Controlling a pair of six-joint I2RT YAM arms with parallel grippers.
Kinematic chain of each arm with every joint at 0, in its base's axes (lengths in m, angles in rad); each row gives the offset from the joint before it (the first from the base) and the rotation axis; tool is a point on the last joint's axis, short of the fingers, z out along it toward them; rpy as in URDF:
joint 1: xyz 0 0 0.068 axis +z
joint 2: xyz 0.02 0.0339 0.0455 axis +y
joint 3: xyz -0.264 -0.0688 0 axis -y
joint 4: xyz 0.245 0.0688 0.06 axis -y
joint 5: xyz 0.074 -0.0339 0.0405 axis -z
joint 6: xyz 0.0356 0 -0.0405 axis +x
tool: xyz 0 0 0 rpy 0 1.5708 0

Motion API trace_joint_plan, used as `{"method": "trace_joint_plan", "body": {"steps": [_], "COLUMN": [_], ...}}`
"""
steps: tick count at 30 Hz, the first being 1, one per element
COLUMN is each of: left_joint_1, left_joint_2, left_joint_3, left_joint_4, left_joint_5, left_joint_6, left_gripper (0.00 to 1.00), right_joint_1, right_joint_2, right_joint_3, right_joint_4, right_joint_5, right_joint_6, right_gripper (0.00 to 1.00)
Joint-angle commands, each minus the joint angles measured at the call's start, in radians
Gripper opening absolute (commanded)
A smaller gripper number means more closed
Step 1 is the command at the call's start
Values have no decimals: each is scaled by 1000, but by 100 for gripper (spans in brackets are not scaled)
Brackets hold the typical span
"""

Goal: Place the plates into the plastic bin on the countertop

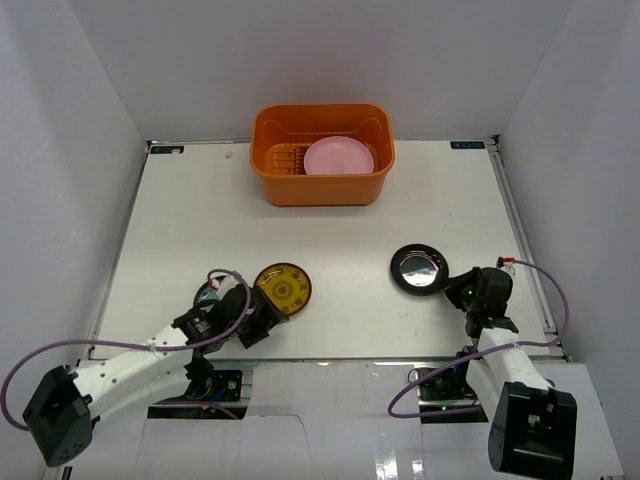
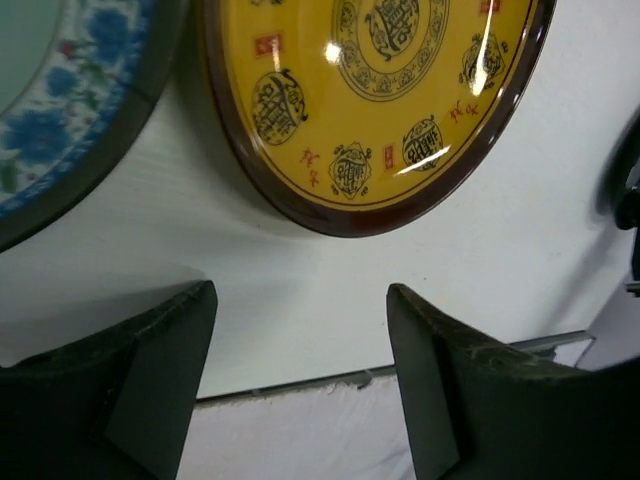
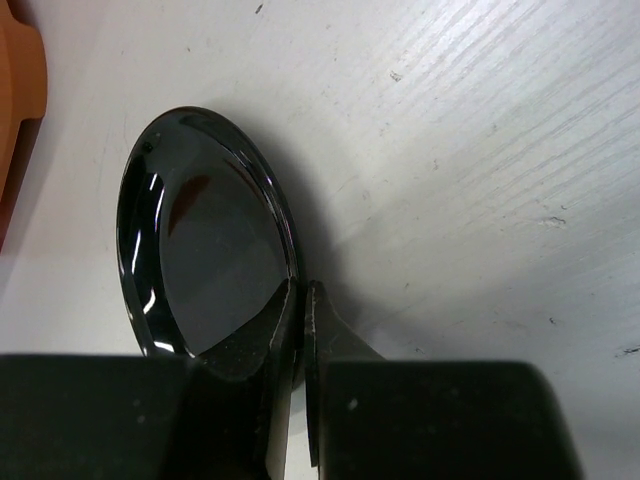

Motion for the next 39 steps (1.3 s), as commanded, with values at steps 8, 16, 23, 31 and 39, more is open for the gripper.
{"method": "trace_joint_plan", "body": {"steps": [8, 16, 23, 31, 39], "left_joint_1": [-98, -104, -162, -253, -242], "left_joint_2": [207, 307, 232, 21, 8], "left_joint_3": [49, 24, 92, 288, 581], "left_joint_4": [100, 204, 224, 148, 95], "left_joint_5": [-343, -377, -377, -427, -636], "left_joint_6": [-90, -57, 72, 250, 451], "left_gripper": [54, 24, 0, 0, 0], "right_joint_1": [2, 44, 151, 424, 442], "right_joint_2": [-153, -247, -79, 789, 1592], "right_joint_3": [84, 287, 575, 1442, 2461], "right_joint_4": [-112, -223, -92, -177, -516], "right_joint_5": [-110, -244, -281, -112, -155], "right_joint_6": [-71, -71, -10, -154, -148], "right_gripper": [8, 8, 8, 8, 8]}}
